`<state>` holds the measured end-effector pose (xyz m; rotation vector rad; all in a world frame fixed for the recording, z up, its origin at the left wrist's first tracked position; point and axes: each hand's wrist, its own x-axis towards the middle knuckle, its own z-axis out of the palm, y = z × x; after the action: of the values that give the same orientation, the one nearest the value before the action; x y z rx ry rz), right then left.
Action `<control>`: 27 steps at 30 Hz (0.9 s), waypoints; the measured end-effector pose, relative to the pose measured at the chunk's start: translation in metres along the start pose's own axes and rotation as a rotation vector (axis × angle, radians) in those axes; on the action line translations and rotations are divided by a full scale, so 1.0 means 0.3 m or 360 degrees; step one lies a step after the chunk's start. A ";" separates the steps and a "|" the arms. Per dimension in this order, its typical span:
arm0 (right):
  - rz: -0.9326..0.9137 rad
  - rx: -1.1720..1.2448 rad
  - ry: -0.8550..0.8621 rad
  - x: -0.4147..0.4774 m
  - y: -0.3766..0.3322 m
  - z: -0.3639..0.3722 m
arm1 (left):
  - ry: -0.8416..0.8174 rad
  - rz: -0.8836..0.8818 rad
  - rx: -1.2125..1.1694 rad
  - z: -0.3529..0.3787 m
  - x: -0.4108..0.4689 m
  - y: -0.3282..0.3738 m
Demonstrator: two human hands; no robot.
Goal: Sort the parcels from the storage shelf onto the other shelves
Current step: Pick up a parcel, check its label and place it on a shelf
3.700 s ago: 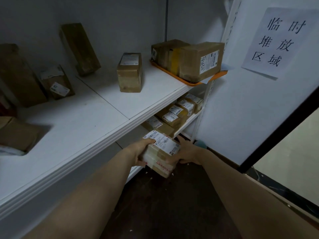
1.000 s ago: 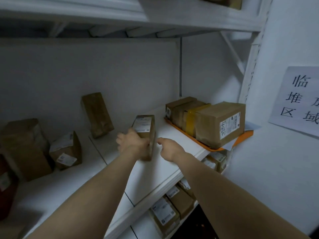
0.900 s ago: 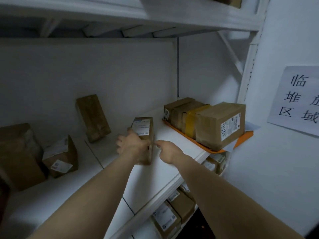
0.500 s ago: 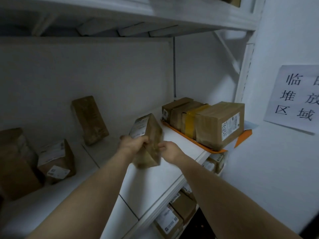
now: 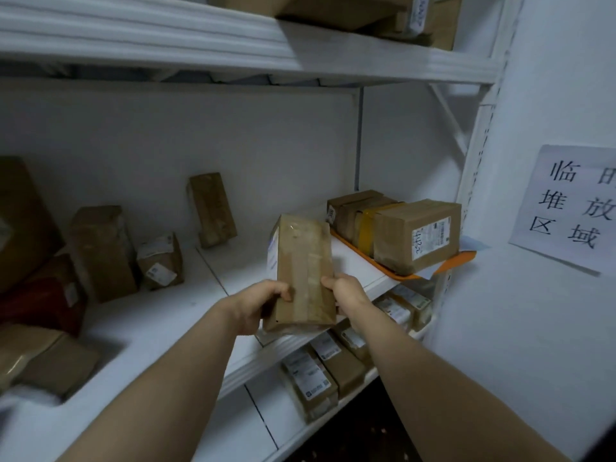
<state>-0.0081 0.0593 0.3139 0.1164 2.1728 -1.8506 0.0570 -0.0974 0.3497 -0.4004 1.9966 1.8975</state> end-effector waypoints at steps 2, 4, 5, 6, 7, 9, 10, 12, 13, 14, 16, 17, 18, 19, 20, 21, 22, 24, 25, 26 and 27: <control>-0.0019 0.0035 -0.0056 -0.074 0.026 -0.003 | 0.0057 0.0003 -0.0023 0.006 -0.040 -0.031; -0.0010 0.0102 -0.0113 -0.150 0.045 -0.007 | 0.0189 -0.0009 0.0048 0.006 -0.075 -0.063; -0.0002 0.0111 -0.0139 -0.184 0.053 -0.011 | 0.0232 -0.0012 0.0113 0.007 -0.097 -0.077; -0.0003 0.0100 -0.0164 -0.208 0.064 -0.014 | 0.0274 -0.0012 0.0170 0.008 -0.114 -0.090; 0.0002 0.0072 -0.0186 -0.225 0.073 -0.017 | 0.0308 -0.0007 0.0219 0.009 -0.128 -0.103; 0.0006 0.0057 -0.0223 -0.257 0.081 -0.022 | 0.0368 0.0053 0.0295 0.019 -0.154 -0.123; -0.0005 0.0092 -0.0226 -0.264 0.085 -0.022 | 0.0398 0.0115 0.0336 0.026 -0.162 -0.125; -0.0022 0.0298 -0.0204 -0.275 0.090 -0.026 | 0.0470 0.0256 0.0476 0.039 -0.169 -0.122; -0.0027 0.0448 -0.0177 -0.278 0.090 -0.030 | 0.0511 0.0313 0.0597 0.042 -0.167 -0.118; -0.0041 0.0586 -0.0144 -0.281 0.090 -0.036 | 0.0557 0.0345 0.0745 0.046 -0.167 -0.114; -0.0062 0.0722 -0.0089 -0.287 0.075 -0.052 | 0.0628 0.0416 0.0978 0.050 -0.161 -0.111; -0.0059 0.0723 -0.0064 -0.293 0.064 -0.058 | 0.0652 0.0452 0.1060 0.052 -0.158 -0.109; -0.0062 0.0715 -0.0048 -0.295 0.056 -0.067 | 0.0690 0.0496 0.1161 0.055 -0.159 -0.104; -0.0078 0.0727 -0.0033 -0.292 0.050 -0.075 | 0.0742 0.0529 0.1256 0.056 -0.159 -0.097; -0.0103 0.0746 -0.0006 -0.293 0.044 -0.079 | 0.0782 0.0568 0.1339 0.052 -0.161 -0.090; -0.0121 0.0761 0.0005 -0.294 0.040 -0.083 | 0.0819 0.0598 0.1411 0.047 -0.162 -0.084; -0.0138 0.0753 0.0008 -0.296 0.034 -0.085 | 0.0860 0.0639 0.1476 0.040 -0.169 -0.078; -0.0173 0.0657 -0.0045 -0.310 0.018 -0.081 | 0.0941 0.0712 0.1636 0.026 -0.189 -0.064; -0.0185 0.0573 -0.0097 -0.324 0.006 -0.073 | 0.0970 0.0729 0.1728 0.017 -0.201 -0.060; -0.0187 0.0488 -0.0143 -0.341 -0.006 -0.064 | 0.0991 0.0723 0.1801 0.007 -0.206 -0.059; -0.0186 0.0433 -0.0173 -0.353 -0.013 -0.049 | 0.1009 0.0712 0.1859 -0.007 -0.210 -0.062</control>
<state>0.0898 0.0859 0.3479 -0.0561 1.8838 -2.1570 0.1215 -0.1032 0.3610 -0.2153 3.3701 0.4418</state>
